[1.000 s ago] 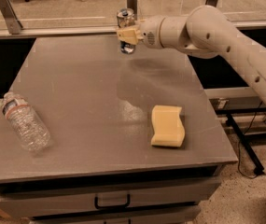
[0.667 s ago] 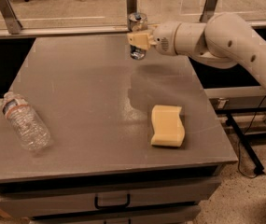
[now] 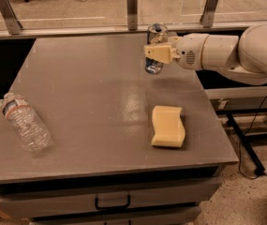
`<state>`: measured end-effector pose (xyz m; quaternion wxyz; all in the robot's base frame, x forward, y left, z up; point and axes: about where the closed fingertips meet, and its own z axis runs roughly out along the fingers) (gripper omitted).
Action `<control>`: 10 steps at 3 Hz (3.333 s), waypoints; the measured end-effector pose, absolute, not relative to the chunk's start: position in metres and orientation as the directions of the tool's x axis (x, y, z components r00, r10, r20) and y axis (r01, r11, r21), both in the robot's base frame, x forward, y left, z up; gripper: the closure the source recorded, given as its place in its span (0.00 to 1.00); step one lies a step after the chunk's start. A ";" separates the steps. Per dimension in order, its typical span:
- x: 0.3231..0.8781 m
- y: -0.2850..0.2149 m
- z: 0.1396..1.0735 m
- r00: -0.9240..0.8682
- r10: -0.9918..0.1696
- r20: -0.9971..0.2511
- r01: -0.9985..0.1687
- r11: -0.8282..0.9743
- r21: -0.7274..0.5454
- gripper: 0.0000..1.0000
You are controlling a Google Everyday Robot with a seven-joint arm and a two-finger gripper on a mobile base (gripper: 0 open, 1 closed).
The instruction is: Move redbull can near sponge
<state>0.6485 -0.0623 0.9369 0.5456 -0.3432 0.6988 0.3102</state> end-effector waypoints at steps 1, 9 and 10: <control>0.618 -0.077 0.933 -0.181 -0.144 -0.973 -0.813 0.578 0.065 1.00; 0.553 -0.144 0.896 -0.147 -0.200 -0.969 -0.674 0.737 -0.050 0.00; 0.519 -0.189 0.908 -0.180 -0.193 -0.965 -0.539 0.840 -0.068 0.00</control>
Offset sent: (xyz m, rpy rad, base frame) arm -0.0849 -0.0335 -0.0283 -0.0004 0.0005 -0.0047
